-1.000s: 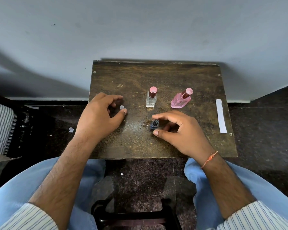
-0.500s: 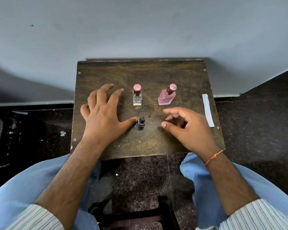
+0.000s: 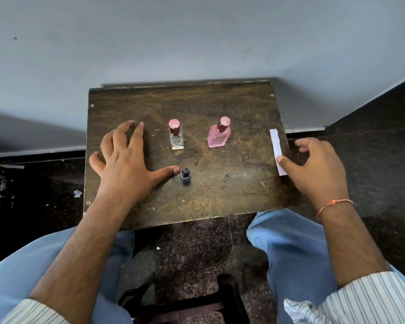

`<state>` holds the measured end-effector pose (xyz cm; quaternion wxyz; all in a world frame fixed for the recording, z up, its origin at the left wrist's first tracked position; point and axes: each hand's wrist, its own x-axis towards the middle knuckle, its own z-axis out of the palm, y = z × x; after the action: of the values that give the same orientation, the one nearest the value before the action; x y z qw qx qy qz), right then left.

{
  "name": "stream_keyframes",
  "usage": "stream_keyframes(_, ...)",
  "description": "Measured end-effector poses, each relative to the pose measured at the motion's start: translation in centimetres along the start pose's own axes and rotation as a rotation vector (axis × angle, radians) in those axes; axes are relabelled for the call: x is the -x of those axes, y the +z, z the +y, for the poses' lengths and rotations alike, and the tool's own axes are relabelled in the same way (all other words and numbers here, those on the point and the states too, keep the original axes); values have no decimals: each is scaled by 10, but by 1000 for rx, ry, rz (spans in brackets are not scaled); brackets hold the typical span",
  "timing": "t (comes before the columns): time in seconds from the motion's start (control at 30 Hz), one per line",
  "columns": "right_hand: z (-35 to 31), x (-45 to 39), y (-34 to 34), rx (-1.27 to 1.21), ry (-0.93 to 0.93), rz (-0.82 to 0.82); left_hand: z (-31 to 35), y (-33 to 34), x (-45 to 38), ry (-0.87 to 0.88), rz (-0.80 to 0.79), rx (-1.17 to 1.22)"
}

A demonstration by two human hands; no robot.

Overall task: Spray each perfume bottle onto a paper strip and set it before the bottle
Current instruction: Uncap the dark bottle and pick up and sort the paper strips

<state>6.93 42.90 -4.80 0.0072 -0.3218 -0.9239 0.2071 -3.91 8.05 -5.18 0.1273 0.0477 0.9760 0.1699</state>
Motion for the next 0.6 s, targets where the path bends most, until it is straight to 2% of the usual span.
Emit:
stream_keyframes(0.1, 2, -3, -2, 12, 56, -47, -2, -3, -1, -6, 25, 21)
stream_keyframes(0.33, 0, -10, -9, -26, 129, -43, -2, -10, -2, 50, 93, 205)
stream_keyframes(0.5, -12, -5, -8, -39, 128, -107, -4, -10, -3, 90, 106, 230)
stream_keyframes(0.6, -13, -5, -7, -26, 124, -87, -5, -10, -3, 105, 110, 247)
